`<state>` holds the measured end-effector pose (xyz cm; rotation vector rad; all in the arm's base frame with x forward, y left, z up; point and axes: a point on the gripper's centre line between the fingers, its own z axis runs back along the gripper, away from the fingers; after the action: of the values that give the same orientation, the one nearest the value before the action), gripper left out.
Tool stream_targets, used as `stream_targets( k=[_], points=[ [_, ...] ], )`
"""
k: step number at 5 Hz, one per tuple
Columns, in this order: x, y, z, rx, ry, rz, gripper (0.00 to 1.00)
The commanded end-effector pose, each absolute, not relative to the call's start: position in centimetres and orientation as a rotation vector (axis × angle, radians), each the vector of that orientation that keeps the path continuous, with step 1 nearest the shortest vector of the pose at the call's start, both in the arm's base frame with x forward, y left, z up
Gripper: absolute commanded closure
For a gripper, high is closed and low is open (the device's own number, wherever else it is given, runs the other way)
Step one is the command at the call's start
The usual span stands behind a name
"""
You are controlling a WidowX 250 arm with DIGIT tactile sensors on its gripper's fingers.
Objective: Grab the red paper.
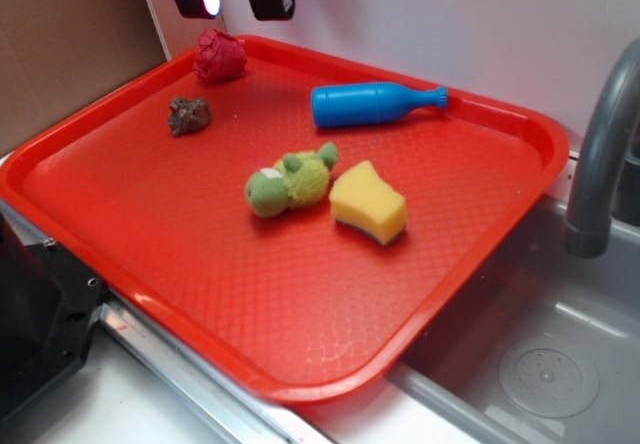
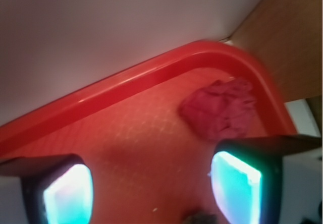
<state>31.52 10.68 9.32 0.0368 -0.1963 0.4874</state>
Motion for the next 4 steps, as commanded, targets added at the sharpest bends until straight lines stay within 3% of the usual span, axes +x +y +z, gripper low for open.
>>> stream_targets(
  k=[1, 4],
  points=[
    [31.3, 13.3, 10.0, 0.134, -0.260, 0.515, 0.00],
    [30.6, 14.7, 8.6, 0.181, -0.261, 0.461, 0.00]
  ],
)
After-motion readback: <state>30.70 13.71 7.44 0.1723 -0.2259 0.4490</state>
